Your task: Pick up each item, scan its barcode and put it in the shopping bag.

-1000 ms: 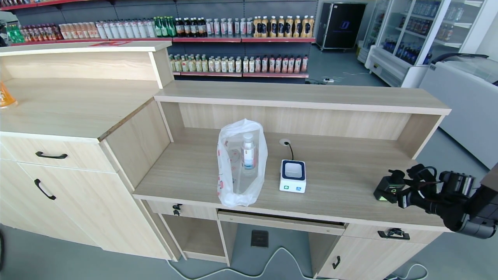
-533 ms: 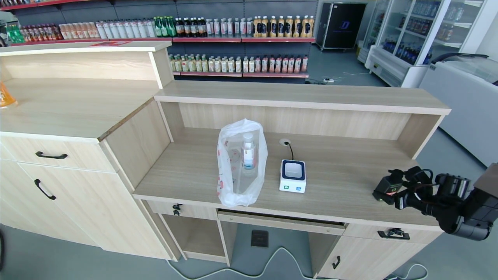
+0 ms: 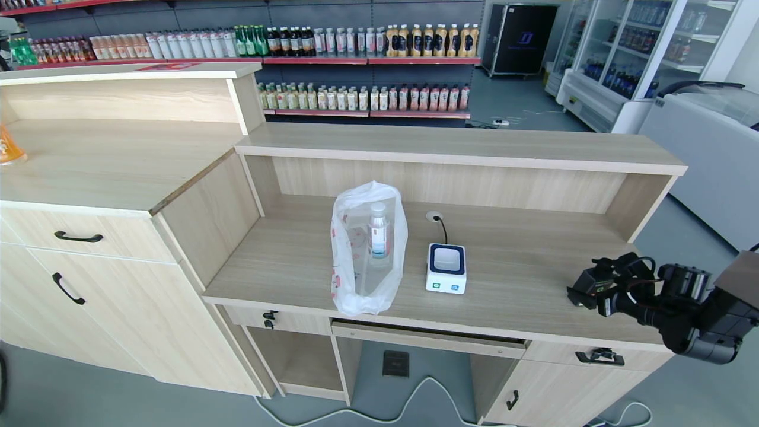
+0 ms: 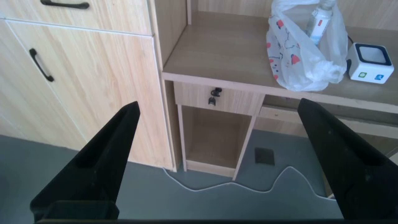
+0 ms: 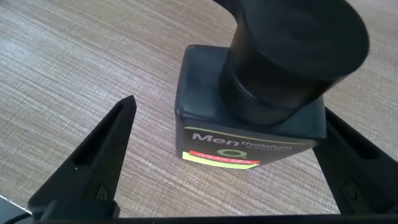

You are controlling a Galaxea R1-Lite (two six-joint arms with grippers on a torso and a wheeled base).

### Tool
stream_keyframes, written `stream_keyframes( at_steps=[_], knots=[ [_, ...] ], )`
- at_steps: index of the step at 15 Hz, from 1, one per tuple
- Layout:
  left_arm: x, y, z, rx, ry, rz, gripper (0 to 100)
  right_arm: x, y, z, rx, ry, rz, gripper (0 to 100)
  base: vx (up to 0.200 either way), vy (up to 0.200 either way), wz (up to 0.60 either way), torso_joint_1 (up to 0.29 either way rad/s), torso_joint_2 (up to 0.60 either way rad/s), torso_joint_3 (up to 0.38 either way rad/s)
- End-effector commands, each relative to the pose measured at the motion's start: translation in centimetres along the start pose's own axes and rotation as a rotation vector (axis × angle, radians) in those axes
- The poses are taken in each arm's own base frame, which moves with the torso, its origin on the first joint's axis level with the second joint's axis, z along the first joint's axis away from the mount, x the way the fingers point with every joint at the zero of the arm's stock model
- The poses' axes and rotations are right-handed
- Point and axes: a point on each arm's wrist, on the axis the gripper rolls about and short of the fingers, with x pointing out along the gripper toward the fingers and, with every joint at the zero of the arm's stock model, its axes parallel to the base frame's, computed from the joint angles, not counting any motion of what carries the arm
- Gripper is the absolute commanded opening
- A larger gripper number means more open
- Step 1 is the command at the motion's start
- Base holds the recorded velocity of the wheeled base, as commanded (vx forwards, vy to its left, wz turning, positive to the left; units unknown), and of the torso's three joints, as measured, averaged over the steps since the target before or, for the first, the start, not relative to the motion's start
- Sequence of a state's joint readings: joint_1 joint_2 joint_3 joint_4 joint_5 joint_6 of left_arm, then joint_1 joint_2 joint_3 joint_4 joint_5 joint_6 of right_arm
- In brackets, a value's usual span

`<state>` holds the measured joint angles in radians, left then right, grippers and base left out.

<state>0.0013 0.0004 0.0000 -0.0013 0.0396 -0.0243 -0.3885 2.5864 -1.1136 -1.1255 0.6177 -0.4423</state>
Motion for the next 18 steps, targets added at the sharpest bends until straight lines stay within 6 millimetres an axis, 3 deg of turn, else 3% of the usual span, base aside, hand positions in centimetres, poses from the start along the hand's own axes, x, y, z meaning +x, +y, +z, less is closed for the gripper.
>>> stream_keyframes(
  at_steps=[1,11,12,18],
  knots=[
    [0.0,0.0,0.0,0.0,-0.001,0.001,100,0.3,0.1,-0.3,-0.001,0.0,0.004,100,0.0,0.0,0.0,0.0,0.0,0.0],
    [0.0,0.0,0.0,0.0,-0.001,0.001,100,1.8,0.8,-0.7,0.0,-0.01,0.026,100,0.0,0.0,0.0,0.0,0.0,0.0],
    [0.0,0.0,0.0,0.0,-0.001,0.001,100,2.0,0.8,-0.7,0.002,-0.012,0.027,0,0.0,0.0,0.0,0.0,0.0,0.0],
    [0.0,0.0,0.0,0.0,-0.001,0.001,100,2.0,0.9,0.0,-0.015,-0.034,0.025,0,0.0,0.0,0.0,0.0,0.0,0.0]
  ],
)
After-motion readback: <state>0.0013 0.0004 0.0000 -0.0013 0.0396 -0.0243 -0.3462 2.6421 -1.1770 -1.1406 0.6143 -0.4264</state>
